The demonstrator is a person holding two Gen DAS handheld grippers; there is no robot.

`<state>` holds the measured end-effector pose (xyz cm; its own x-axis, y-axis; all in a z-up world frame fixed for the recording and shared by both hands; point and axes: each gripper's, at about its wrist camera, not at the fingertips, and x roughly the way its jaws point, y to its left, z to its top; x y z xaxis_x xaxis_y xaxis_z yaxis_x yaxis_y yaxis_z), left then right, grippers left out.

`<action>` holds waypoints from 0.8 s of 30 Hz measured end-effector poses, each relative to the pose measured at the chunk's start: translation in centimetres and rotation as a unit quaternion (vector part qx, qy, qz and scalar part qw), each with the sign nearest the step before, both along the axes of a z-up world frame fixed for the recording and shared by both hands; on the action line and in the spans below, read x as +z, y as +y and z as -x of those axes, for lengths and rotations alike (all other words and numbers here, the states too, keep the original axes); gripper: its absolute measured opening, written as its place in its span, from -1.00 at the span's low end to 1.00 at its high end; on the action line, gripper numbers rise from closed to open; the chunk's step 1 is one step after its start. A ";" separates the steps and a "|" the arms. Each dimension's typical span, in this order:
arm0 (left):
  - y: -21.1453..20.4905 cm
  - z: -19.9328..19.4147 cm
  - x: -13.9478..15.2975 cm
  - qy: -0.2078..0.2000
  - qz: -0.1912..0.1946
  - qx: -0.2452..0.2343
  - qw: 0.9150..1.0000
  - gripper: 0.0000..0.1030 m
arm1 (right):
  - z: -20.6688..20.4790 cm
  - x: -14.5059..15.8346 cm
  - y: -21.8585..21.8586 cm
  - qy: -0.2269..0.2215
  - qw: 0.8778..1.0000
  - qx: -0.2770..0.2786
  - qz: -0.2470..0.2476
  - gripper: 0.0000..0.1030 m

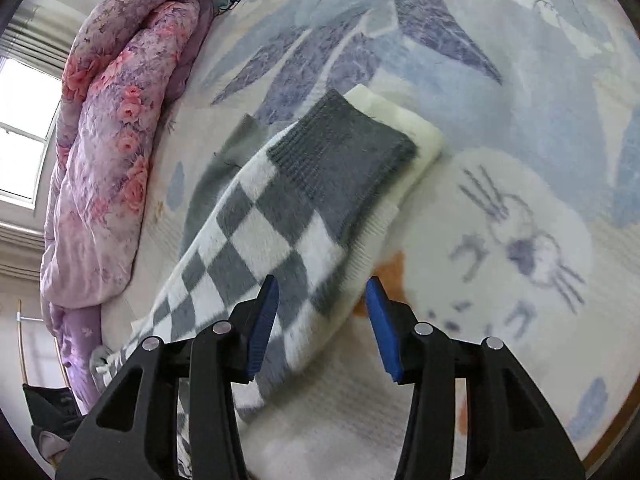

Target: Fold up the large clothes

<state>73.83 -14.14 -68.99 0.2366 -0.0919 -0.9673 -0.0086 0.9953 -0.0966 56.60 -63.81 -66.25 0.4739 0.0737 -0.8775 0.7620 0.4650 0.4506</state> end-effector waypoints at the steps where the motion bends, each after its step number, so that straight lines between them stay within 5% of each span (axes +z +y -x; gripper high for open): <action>1: -0.2 0.2 -0.2 0.003 0.008 -0.003 1.000 -0.12 | -0.3 0.0 0.1 -0.004 1.000 -0.002 0.000 -0.16; 5: 0.4 0.8 0.3 -0.003 0.056 -0.002 0.998 0.14 | -2.0 -1.0 -0.1 -0.005 1.000 -0.006 -0.002 -0.14; 9: 2.6 1.1 2.1 -0.029 0.106 0.012 0.994 0.31 | -3.3 -1.8 -0.2 0.017 1.000 0.004 0.014 -0.59; 12: 5.9 1.1 3.6 -0.038 0.145 0.041 0.988 0.32 | -3.4 -2.8 -0.4 0.035 0.999 0.008 0.016 -0.69; 18: 12.8 2.7 5.3 -0.048 0.156 0.105 0.981 0.32 | -3.7 -3.9 -0.5 0.056 0.998 0.000 0.014 -0.68; 24: 19.6 5.3 6.1 -0.051 0.124 0.132 0.982 0.32 | -4.1 -2.6 0.7 0.068 0.996 0.011 0.064 -0.86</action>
<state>68.53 5.46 -62.88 0.3791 -0.2447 -0.8924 -0.2397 0.9055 -0.3501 60.69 -63.07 -68.81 0.3488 -0.0342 -0.9366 0.8014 0.5290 0.2791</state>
